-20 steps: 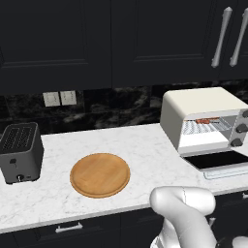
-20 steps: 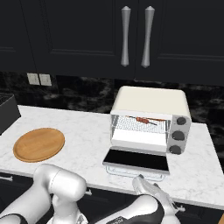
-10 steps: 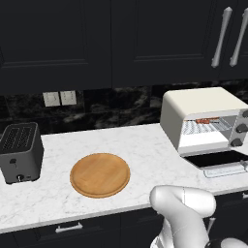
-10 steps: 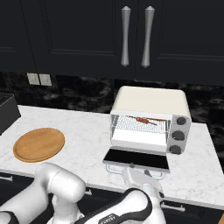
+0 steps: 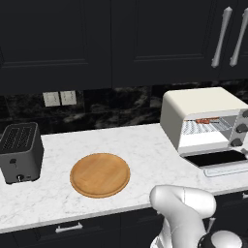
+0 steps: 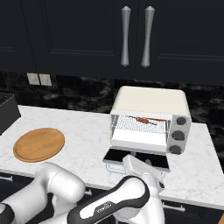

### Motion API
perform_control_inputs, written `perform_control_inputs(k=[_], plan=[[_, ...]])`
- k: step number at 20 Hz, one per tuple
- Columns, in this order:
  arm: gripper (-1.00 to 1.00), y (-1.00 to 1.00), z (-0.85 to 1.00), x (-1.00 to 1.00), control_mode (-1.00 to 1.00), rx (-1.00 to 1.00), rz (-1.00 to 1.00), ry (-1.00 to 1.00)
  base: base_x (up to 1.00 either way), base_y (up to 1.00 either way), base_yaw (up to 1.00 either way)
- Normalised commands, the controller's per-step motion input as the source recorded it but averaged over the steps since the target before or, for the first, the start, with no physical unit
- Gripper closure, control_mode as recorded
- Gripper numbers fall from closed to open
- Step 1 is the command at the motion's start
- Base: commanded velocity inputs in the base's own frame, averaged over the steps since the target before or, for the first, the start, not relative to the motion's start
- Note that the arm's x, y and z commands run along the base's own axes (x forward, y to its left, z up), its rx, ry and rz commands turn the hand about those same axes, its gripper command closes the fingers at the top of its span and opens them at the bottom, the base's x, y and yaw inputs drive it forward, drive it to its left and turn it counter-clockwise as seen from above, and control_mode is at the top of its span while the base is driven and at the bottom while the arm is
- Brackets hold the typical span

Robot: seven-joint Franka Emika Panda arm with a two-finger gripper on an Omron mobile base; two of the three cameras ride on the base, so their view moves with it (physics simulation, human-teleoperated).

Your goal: Pick up the kebab skewer and baguette bread, and place them inside the toaster oven. Close the toaster oven door and start by setting the timer.

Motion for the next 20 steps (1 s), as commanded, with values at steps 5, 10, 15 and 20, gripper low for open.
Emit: perform_control_inputs(k=[5,10,15,20], plan=[[-1.00,-0.54,-0.31,-0.56,-1.00,0.00,-0.18,0.00,0.00,0.00,0.00],[-1.00,-0.74,-0.70,-0.65,-1.00,-0.16,-0.26,0.00,0.00,0.00,0.00],[-1.00,-0.08,-0.39,0.13,-1.00,-0.21,-0.14,-0.10,0.00,0.00,0.00],[-1.00,0.18,0.00,0.46,-1.00,-0.11,-0.02,-0.03,0.00,0.00,0.00]])
